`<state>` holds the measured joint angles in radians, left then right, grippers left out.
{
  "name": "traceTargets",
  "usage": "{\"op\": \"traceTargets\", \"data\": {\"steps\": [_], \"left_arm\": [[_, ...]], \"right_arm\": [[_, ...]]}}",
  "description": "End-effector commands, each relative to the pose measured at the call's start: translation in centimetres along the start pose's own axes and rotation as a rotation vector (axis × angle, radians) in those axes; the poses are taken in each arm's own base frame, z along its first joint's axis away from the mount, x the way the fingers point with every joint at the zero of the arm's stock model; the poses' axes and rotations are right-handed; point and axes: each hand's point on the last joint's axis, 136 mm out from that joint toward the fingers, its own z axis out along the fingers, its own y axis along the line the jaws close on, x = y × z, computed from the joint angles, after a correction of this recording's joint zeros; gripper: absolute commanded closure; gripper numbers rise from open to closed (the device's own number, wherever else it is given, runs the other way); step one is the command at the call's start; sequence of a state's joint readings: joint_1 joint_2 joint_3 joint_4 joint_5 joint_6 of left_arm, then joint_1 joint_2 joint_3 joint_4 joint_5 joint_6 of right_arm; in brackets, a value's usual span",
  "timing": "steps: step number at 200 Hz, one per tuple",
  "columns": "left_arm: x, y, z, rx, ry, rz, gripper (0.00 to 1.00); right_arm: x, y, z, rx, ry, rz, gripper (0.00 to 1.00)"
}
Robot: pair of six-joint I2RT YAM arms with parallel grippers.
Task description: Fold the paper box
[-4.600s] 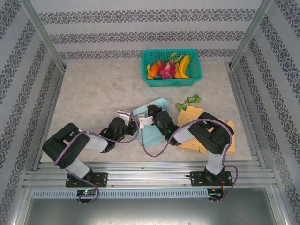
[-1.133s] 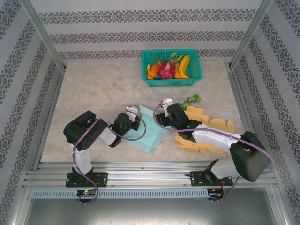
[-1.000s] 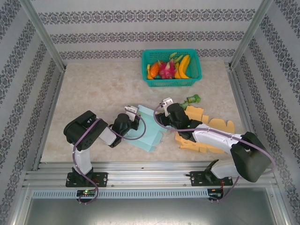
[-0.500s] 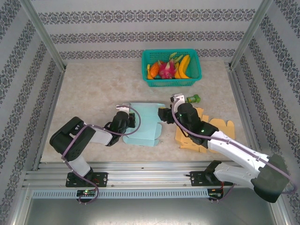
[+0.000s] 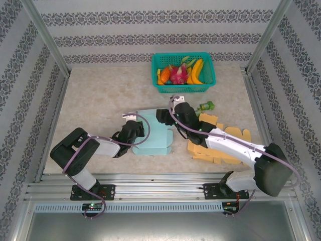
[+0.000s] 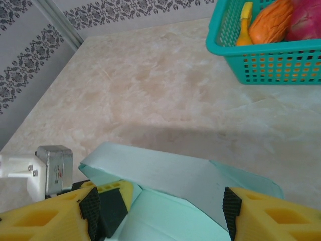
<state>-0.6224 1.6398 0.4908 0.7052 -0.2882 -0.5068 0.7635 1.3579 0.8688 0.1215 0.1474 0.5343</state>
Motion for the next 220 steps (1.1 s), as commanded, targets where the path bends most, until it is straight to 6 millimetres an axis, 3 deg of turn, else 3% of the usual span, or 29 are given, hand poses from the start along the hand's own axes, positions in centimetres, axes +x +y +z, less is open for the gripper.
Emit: {"op": "traceTargets", "data": {"steps": [1, 60, 113, 180, 220], "left_arm": [[-1.2, -0.1, -0.7, -0.003, -0.067, -0.034, 1.00], [-1.3, -0.2, -0.9, 0.002, -0.097, -0.047, 1.00], [-1.4, -0.7, -0.5, 0.011, -0.111, -0.061, 1.00], [-1.1, -1.5, 0.0, 0.023, -0.102, -0.057, 1.00], [-0.7, -1.0, 0.4, -0.024, -0.059, -0.063, 1.00]], "right_arm": [[-1.3, 1.1, 1.0, -0.032, -0.031, 0.048, 0.33], [0.5, -0.5, 3.1, -0.002, -0.002, 0.123, 0.33], [2.3, 0.4, 4.5, -0.107, 0.042, 0.218, 0.34], [0.8, 3.0, 3.9, -0.356, -0.058, 0.286, 0.36], [2.8, 1.6, 3.2, -0.330, -0.015, 0.206, 0.35]]}}
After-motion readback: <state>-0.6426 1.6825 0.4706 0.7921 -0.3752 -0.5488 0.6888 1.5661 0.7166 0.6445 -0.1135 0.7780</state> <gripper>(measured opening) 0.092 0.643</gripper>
